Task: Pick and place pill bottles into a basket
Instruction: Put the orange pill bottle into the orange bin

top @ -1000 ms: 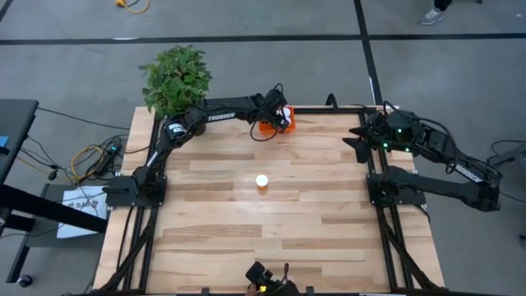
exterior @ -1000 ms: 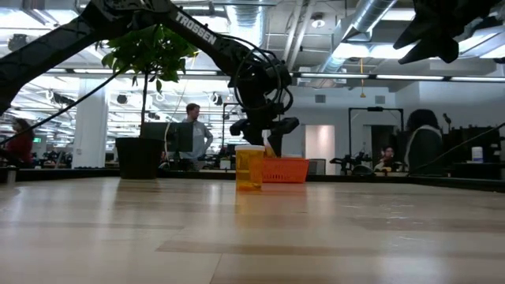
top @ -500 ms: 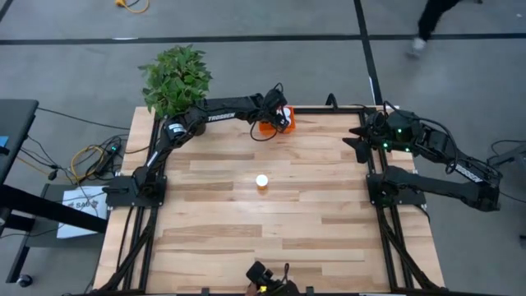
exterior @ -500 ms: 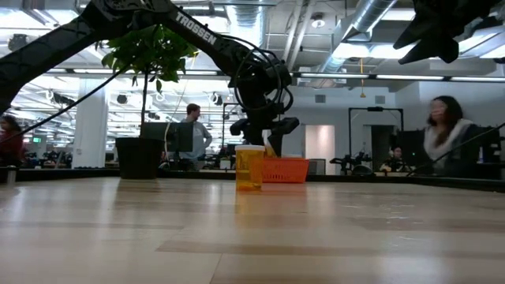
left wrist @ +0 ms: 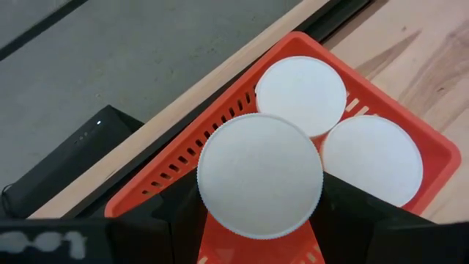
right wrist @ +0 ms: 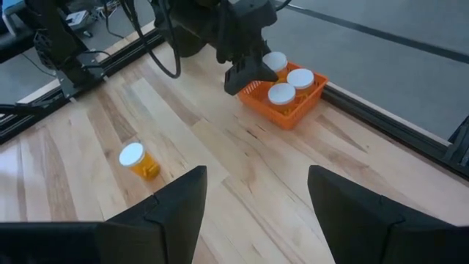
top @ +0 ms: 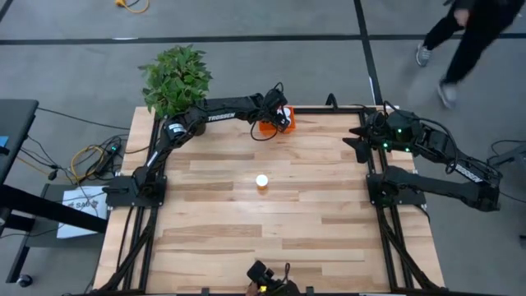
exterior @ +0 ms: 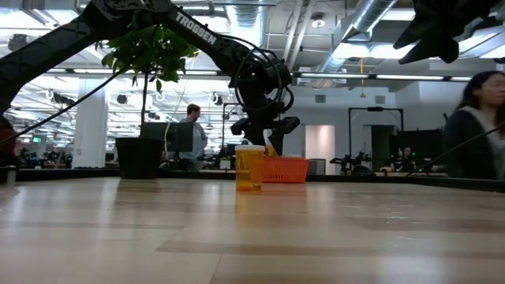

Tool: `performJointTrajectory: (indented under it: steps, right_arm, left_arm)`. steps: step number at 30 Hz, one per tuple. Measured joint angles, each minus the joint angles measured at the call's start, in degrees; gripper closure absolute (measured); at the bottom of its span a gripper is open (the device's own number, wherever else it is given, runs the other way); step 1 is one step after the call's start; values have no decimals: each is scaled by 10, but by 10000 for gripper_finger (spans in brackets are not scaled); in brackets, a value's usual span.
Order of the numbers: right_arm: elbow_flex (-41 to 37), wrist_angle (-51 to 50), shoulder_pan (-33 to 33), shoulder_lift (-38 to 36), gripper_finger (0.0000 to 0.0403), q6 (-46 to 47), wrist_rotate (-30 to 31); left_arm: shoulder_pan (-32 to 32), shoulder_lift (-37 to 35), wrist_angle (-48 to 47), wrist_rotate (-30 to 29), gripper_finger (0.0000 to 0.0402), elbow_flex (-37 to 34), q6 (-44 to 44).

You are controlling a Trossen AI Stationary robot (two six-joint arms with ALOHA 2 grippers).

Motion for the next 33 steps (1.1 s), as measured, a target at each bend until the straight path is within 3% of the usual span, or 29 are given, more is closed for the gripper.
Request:
performJointTrajectory:
  steps: [19,28,33]
  right_arm:
    - [0,-1,0,0,171,9,0]
    - [0,-3,0,0,171,10,0]
    - [0,-3,0,0,171,10,0]
  left_arm:
    - [-1,17,5,3,204,1,12]
    - [-1,17,-3,2,147,1,11]
    - [-1,17,-6,0,140,1,12]
